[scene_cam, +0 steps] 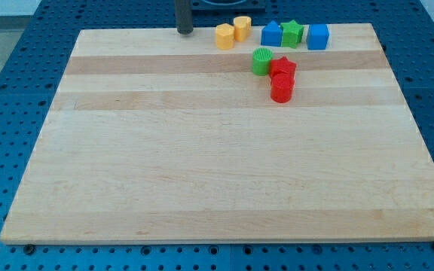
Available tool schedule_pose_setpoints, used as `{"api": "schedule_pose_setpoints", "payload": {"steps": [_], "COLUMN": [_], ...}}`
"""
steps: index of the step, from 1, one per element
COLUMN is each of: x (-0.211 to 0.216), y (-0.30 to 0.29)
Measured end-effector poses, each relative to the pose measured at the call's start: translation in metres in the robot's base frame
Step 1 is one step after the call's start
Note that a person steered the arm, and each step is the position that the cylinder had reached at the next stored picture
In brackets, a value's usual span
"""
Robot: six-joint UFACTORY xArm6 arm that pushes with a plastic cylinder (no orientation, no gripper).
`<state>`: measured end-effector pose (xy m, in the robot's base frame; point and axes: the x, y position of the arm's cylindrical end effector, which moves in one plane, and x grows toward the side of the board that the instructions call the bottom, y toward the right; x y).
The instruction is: Push the yellow heart to the blue triangle
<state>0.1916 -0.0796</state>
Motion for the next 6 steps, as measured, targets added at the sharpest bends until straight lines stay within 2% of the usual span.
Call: {"api": "schedule_pose_setpoints", "payload": {"steps": [1, 5, 6], "x": [0.002, 0.003, 0.020], "y": [0.060, 0.092, 0.108]}}
